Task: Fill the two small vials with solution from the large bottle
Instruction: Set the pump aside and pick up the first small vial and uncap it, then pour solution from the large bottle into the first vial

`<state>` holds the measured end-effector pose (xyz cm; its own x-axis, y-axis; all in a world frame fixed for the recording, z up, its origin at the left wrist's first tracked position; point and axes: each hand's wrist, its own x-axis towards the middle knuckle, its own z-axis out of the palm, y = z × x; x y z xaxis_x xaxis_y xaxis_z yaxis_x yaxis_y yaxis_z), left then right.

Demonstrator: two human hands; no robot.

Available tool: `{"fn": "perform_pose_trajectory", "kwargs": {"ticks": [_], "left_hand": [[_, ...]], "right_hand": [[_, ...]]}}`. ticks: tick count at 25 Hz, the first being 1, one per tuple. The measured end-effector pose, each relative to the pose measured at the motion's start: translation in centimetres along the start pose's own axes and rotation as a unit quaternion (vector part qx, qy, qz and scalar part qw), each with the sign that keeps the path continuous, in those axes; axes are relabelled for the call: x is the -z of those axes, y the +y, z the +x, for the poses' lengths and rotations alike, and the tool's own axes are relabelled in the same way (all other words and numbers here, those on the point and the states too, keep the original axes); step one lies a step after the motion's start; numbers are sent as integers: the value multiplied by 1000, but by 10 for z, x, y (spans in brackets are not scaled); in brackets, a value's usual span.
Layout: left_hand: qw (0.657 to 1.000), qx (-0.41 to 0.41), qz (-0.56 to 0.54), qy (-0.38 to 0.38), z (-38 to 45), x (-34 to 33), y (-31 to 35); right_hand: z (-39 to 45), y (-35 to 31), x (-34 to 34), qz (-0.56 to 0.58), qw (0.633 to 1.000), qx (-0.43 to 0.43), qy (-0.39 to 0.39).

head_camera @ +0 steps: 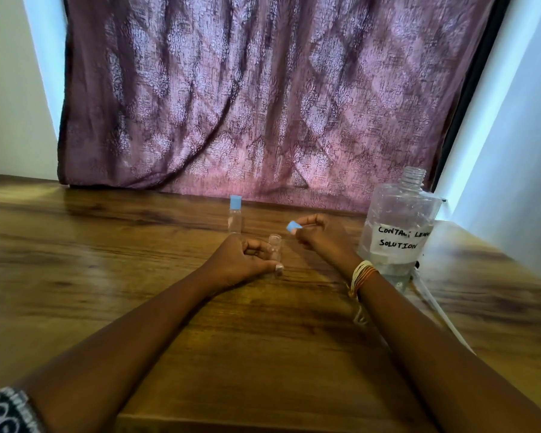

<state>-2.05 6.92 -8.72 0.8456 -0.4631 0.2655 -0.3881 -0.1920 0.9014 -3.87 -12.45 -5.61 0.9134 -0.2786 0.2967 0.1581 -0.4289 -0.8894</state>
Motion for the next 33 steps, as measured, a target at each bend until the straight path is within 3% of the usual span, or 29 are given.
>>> {"fn": "perform_pose_trajectory", "kwargs": {"ticks": [3,5,11,15,18,22,26,28,30,33], "left_hand": [[1000,-3,-5,-6,1,1,-1],[1000,1,-1,-12,2,1,-1],[1000,12,-13,-21,0,-1,1],[999,5,-9,-49,-1,-5,0],[998,3,-6,-67,-3,-5,0],[997,-6,8,-75,-6,-4,1],[997,-6,16,-72,-8,-3,2],[997,-12,15,-72,-8,-3,3],[997,-13,19,-72,-8,-3,4],[998,-17,19,-65,-8,-4,5]], "right_hand": [[2,12,4,-172,983,67,-23],[3,16,5,-231,970,61,-54],[-5,13,2,-257,965,-9,-48],[-18,4,13,-326,941,-58,-66],[-38,-8,28,-260,964,-44,-34],[-68,-33,54,-112,984,86,108],[-76,-42,89,-92,936,172,295],[-72,-39,103,-89,915,176,351],[-61,-31,116,-70,939,132,310],[-48,-24,127,68,983,48,166]]}}
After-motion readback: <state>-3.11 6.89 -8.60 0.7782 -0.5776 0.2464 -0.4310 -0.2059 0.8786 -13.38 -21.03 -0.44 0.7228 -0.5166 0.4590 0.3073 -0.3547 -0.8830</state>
